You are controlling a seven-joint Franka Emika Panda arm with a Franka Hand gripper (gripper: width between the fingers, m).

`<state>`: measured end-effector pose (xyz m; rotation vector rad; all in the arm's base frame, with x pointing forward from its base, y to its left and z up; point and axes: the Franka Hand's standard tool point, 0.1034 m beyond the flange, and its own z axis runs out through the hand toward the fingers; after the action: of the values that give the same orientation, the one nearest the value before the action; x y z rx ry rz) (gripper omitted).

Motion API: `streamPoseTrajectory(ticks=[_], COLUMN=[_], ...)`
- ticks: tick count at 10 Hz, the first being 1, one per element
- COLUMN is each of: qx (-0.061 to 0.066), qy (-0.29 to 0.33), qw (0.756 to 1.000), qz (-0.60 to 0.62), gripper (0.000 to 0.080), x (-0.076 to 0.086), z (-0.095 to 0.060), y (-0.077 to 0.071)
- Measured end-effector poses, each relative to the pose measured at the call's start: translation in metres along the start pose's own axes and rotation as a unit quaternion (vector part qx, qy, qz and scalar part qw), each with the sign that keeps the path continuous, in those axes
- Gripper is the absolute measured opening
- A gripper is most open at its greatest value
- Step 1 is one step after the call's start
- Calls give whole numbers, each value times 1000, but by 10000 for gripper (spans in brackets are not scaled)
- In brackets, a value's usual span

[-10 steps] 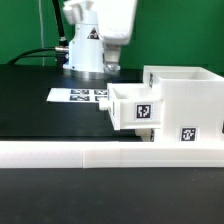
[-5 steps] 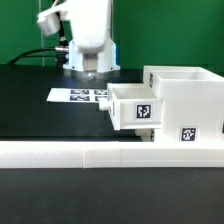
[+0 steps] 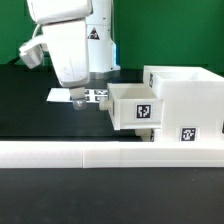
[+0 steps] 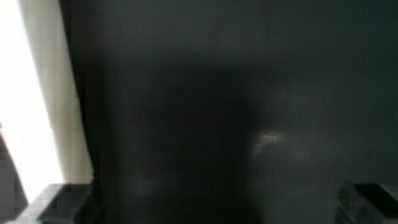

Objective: Assemble drawer

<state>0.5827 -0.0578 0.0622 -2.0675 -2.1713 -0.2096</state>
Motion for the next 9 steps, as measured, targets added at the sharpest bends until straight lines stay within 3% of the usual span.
streamPoseTrajectory(ticks=[1,3,7,9], qx=[4,-2,-1,-5], qy=[4,4,5,10], qw=[1000,1000,1000,1000], qz=[-3,-4,-4,-14], gripper=[648,648,648,648], x=[4,17,16,31], z=[6,13,13,11], y=[-1,1,1,7])
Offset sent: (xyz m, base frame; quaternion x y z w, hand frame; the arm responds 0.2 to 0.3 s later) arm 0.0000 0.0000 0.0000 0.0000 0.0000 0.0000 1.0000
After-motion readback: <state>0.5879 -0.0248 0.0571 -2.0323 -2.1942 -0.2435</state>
